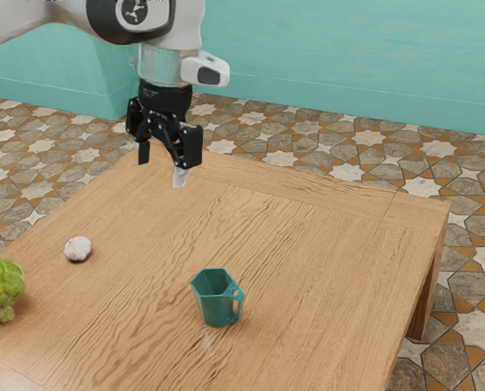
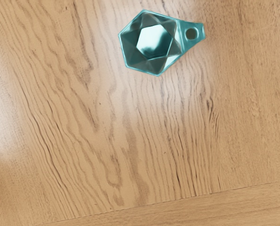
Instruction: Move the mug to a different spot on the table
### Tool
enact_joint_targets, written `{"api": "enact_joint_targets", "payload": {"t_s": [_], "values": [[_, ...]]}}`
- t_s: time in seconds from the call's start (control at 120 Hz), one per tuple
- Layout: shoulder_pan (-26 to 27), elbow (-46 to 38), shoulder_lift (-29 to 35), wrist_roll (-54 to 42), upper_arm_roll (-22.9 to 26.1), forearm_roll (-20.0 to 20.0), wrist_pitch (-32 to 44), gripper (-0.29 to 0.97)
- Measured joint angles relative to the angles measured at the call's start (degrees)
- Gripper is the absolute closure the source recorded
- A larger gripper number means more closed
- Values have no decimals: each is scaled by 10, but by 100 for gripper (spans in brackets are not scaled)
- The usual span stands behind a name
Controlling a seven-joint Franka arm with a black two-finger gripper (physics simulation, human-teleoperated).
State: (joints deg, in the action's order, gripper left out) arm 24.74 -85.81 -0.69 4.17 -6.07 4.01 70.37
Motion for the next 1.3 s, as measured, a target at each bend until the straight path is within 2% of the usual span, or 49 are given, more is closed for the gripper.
{"api": "enact_joint_targets", "payload": {"t_s": [0.167, 0.325, 0.45, 0.575, 0.7, 0.8, 0.958, 1.083, 1.3], "values": [[26, 10, -31, 12, 12, -4, 76, 0], [-7, -16, -68, -17, 31, -11, 108, 0], [-5, -87, -48, -109, 63, -11, 160, 0], [0, -121, -26, -217, 105, -11, 186, 0], [21, -191, -3, -352, 114, -42, 243, 0], [43, -226, 6, -444, 108, -85, 304, 0], [128, -300, 8, -534, 50, -149, 401, 0], [183, -329, 10, -589, 18, -166, 449, 0], [232, -326, -5, -643, -16, -171, 475, 0]]}}
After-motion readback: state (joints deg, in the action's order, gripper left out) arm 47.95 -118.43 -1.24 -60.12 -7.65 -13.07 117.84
